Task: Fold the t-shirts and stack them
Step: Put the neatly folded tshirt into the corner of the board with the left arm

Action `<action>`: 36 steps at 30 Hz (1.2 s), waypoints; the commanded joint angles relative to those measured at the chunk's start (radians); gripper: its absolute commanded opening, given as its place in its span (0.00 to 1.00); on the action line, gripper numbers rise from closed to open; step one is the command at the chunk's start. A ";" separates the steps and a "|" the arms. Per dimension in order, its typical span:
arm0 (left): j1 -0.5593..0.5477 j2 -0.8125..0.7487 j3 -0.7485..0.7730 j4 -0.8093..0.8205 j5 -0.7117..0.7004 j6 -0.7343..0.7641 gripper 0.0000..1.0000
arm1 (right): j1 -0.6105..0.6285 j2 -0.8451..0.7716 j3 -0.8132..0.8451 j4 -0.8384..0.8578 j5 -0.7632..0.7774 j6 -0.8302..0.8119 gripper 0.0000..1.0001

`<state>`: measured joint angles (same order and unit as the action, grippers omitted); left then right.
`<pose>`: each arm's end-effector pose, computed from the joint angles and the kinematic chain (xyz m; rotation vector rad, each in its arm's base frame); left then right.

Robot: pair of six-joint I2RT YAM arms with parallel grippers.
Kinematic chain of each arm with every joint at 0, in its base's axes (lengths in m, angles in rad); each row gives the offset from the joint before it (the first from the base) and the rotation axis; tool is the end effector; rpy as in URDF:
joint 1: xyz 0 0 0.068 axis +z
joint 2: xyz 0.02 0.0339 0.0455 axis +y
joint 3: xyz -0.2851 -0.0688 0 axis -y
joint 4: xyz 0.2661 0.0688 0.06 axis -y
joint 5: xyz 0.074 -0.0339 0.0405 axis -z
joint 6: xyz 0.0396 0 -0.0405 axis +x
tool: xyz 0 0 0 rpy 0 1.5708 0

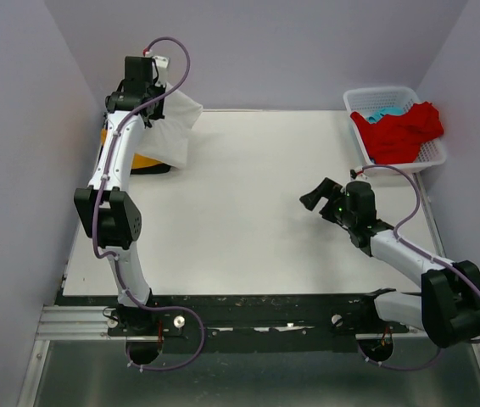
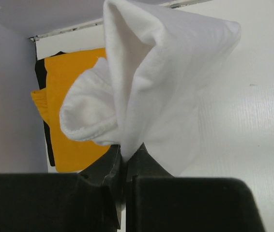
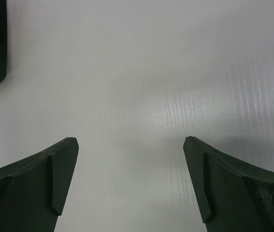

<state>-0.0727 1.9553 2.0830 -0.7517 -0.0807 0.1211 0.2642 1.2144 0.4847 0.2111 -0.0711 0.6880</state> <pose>0.4743 -0.0313 0.4049 0.1671 2.1885 0.1158 0.2478 0.0699 0.1918 0.4096 2.1156 0.6415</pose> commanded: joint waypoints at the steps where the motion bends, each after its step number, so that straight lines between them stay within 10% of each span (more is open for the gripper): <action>1: 0.049 -0.014 0.064 -0.001 0.062 -0.064 0.00 | -0.003 -0.010 0.014 -0.007 0.030 -0.013 1.00; 28: 0.241 0.294 0.306 -0.037 0.057 -0.014 0.00 | -0.003 0.075 0.037 -0.007 0.055 -0.026 1.00; 36: 0.249 0.375 0.327 0.070 -0.009 0.022 0.24 | -0.003 0.136 0.062 -0.021 0.068 -0.034 1.00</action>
<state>0.1757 2.2860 2.3600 -0.7822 -0.0223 0.1089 0.2642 1.3148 0.5140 0.2062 -0.0380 0.6765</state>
